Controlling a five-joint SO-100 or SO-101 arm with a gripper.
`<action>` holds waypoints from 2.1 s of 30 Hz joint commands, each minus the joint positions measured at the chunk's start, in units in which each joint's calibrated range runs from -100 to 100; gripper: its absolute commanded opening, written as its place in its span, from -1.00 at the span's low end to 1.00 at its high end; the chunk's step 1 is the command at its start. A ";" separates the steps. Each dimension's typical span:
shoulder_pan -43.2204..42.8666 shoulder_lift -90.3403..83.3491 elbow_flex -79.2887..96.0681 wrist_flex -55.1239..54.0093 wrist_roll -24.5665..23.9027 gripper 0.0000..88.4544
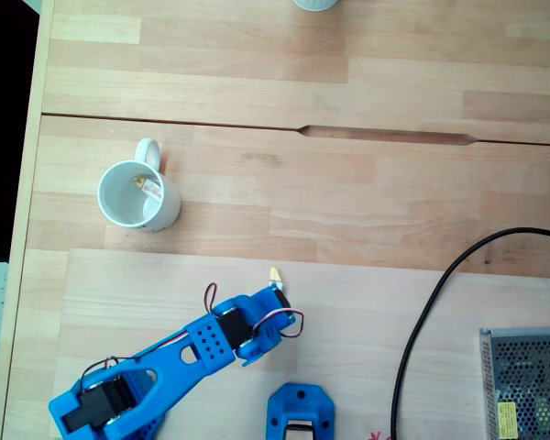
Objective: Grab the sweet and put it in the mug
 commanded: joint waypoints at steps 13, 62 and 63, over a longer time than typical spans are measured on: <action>0.95 0.04 -6.32 -0.01 -10.84 -0.93; 0.15 1.94 -7.30 0.15 -11.58 -0.94; 0.15 1.94 -7.30 0.15 -11.58 -0.94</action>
